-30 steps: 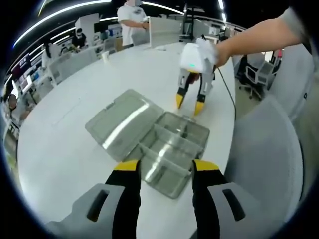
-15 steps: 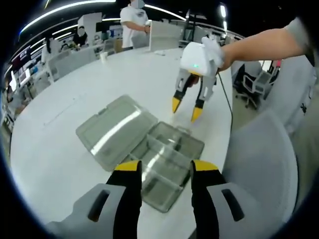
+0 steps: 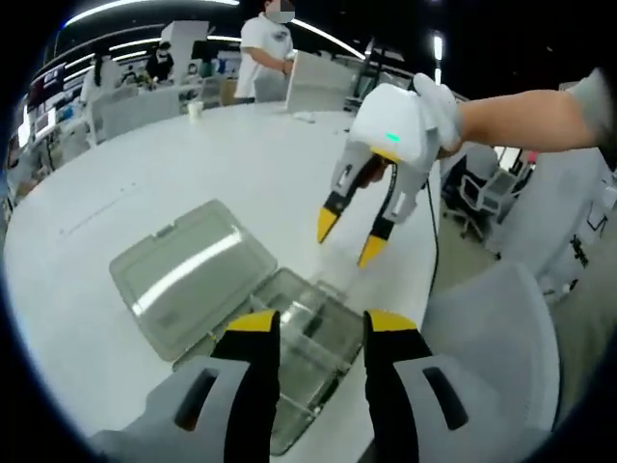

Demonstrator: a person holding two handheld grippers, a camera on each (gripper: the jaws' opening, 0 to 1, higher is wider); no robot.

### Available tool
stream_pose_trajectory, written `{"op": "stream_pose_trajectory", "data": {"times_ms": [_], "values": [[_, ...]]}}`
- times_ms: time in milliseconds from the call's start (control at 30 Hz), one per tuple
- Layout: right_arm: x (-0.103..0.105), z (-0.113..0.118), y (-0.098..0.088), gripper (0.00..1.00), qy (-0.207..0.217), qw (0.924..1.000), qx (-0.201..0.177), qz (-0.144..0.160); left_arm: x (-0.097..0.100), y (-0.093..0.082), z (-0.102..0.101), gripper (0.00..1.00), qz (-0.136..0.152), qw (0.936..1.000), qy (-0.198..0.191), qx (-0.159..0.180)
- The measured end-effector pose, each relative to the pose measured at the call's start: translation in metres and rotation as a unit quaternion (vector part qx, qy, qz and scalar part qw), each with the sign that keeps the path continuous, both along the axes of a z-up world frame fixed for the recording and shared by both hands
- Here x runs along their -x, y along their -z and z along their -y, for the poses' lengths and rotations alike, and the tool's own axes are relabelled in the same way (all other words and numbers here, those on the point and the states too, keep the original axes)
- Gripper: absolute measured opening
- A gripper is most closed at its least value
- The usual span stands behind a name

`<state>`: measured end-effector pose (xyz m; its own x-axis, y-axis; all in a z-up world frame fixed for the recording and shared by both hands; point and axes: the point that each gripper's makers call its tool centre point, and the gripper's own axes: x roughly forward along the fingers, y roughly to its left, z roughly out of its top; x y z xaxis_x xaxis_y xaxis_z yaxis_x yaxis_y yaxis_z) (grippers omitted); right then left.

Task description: Insert the divider into the dual guide fixture by aligning both edges with the guide slots and pushing it downward to the bottom, including one-sided entry, uneven engagement, binding, and posture correction.

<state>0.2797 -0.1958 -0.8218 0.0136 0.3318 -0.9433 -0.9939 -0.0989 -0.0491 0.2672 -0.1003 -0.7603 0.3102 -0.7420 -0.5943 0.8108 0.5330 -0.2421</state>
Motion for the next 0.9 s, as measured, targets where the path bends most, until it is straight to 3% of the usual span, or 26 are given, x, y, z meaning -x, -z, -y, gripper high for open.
{"op": "stream_pose_trajectory", "data": {"times_ms": [533, 667, 900], "values": [[0.007, -0.008, -0.019, 0.27, -0.011, 0.9998, -0.004, 0.015, -0.001, 0.000, 0.024, 0.26, -0.051, 0.9958, -0.034, 0.068], [0.009, -0.013, -0.024, 0.27, -0.014, 0.9997, -0.007, 0.018, 0.001, 0.002, 0.027, 0.25, -0.058, 0.9952, -0.036, 0.071], [0.012, -0.021, -0.031, 0.27, -0.023, 0.9994, -0.009, 0.024, 0.001, 0.000, 0.032, 0.23, -0.083, 0.9898, -0.054, 0.103]]}}
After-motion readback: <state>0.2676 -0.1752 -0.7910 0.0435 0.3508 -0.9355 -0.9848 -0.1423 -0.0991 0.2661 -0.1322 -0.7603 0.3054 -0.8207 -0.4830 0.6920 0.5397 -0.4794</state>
